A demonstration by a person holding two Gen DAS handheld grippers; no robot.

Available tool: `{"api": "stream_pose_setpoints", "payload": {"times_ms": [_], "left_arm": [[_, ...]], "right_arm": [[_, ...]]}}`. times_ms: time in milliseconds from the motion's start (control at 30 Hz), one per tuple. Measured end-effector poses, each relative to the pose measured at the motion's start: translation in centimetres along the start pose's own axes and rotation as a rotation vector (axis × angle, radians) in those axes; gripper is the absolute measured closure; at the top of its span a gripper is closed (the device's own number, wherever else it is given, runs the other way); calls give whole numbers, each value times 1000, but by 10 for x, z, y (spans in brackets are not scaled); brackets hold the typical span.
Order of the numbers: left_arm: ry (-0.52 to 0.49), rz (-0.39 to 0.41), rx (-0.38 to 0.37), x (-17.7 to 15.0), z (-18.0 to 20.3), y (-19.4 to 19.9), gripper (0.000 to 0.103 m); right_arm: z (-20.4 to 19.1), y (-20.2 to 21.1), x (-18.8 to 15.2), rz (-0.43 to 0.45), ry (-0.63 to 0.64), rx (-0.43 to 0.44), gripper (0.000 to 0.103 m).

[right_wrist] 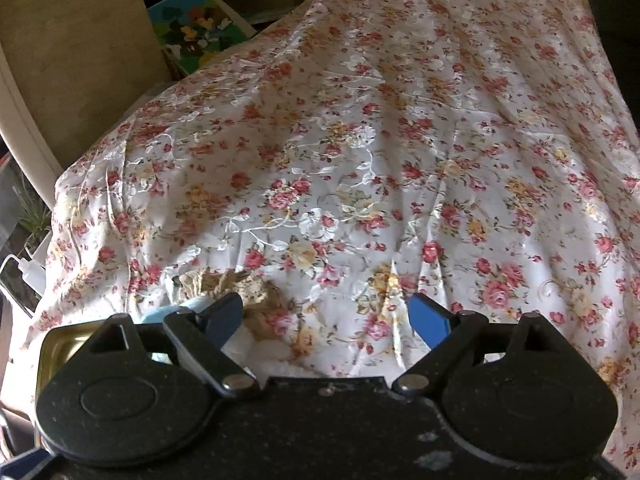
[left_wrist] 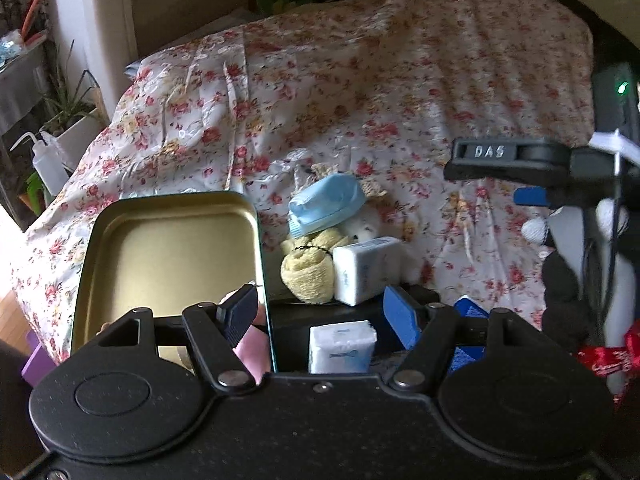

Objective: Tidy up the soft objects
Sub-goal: 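Open both tools and move them back over the black box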

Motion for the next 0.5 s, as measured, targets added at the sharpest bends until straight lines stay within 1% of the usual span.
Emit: {"api": "stream_pose_setpoints", "payload": {"times_ms": [33,67,100,233,367,433,500], "left_arm": [[2,8,-6,0,0,2,33],[4,16,-13,-1,0,5,26],[4,29,-19,-2,0,8,24],[-27,69,-23,-5,3,20,24],[-37,96,-24,-7,0,30,24],[-33,89,-29,-9,-3,34,24],[-31,89,-31,-11,-7,38,24]], "right_arm": [[-1,3,-1,5,12,-2,13],[-3,5,-3,12,26,-3,12],[-7,9,-5,23,43,1,10],[-20,26,-18,83,116,17,6],[-27,33,-47,117,171,52,1],[-27,31,-59,123,177,70,0],[-26,29,-67,138,141,80,0]]}}
Point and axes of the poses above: each gripper's, at about its wrist camera, not at the fingertips, and y roughly against the way its jaws point, z to its right, x to its top, the point moved 4 cm from there along -y, roughly the way its jaws point, and after that the axes turned 7 degrees about y, right-handed, at the moved point
